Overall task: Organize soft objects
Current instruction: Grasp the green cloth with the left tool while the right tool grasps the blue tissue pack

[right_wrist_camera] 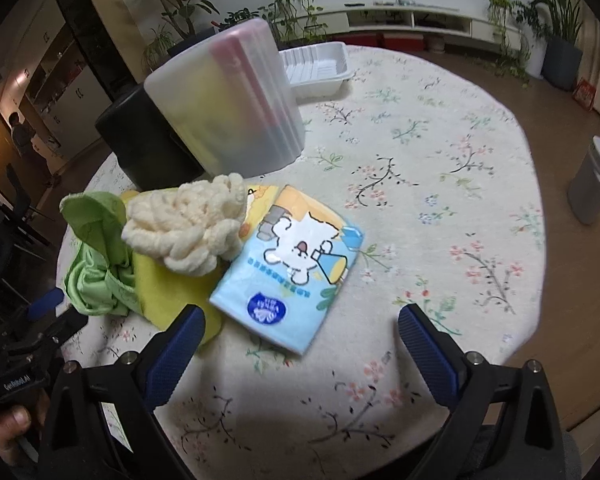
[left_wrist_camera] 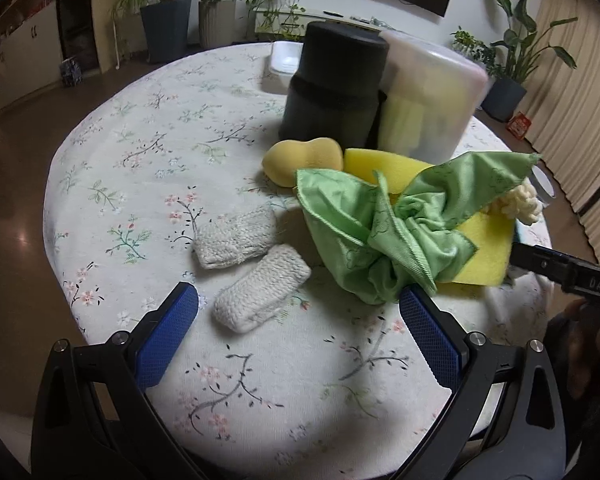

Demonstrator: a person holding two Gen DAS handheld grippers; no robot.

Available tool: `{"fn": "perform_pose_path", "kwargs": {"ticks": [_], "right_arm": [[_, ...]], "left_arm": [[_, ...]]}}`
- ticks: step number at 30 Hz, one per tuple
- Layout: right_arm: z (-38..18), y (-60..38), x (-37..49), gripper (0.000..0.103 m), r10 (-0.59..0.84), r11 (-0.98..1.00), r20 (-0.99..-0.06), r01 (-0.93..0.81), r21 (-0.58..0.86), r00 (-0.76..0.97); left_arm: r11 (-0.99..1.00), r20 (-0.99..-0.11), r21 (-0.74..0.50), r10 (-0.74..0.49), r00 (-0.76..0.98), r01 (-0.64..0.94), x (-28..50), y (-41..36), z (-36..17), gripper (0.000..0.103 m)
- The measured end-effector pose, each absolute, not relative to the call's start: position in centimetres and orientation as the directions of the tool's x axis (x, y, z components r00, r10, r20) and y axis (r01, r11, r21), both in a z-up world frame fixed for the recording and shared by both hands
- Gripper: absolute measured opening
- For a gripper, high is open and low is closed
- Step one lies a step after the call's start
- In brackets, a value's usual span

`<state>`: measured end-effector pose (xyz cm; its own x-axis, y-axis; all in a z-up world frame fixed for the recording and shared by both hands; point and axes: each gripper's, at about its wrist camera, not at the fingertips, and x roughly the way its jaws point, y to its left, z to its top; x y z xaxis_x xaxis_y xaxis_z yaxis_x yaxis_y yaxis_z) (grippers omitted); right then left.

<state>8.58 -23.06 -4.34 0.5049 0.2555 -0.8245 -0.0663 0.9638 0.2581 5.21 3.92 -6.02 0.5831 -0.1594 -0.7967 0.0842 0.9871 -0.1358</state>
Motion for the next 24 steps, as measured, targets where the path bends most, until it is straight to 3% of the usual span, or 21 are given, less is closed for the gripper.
{"fn": "perform_pose_path", "kwargs": {"ticks": [12,17,19,23,24], "right_arm": [[-5.0,-23.7,10.1,0.101,0.275,0.956,-0.815,-0.053,0.288,0.51],[-5.1,-22.9,10.4,0.1,0.236,0.971,-0.829,-0.084,0.225,0.507],[-5.0,-22.9,10.4,0.092,0.23,0.972,-0.822,-0.09,0.215,0.521],[-4.8,-22.9,10.2,0.063,0.206,0.979,-0.814,-0.106,0.176,0.544],[-4.8,-22.9,10.1,0.063,0.194,0.981,-0.814,-0.114,0.157,0.547]], "left_arm": [[0.984,-0.768,-0.142,-0.176,0.616,0.104,5.0,3.8,-6.1,0.102],[0.985,-0.737,-0.152,-0.171,0.654,0.087,4.7,4.2,-5.6,0.102],[0.986,-0.728,-0.15,-0.159,0.667,0.072,4.7,4.5,-5.5,0.102],[0.983,-0.728,-0.173,-0.17,0.664,0.062,4.7,4.9,-5.8,0.102],[0.982,-0.727,-0.175,-0.177,0.663,0.07,4.7,4.8,-5.8,0.102]]}}
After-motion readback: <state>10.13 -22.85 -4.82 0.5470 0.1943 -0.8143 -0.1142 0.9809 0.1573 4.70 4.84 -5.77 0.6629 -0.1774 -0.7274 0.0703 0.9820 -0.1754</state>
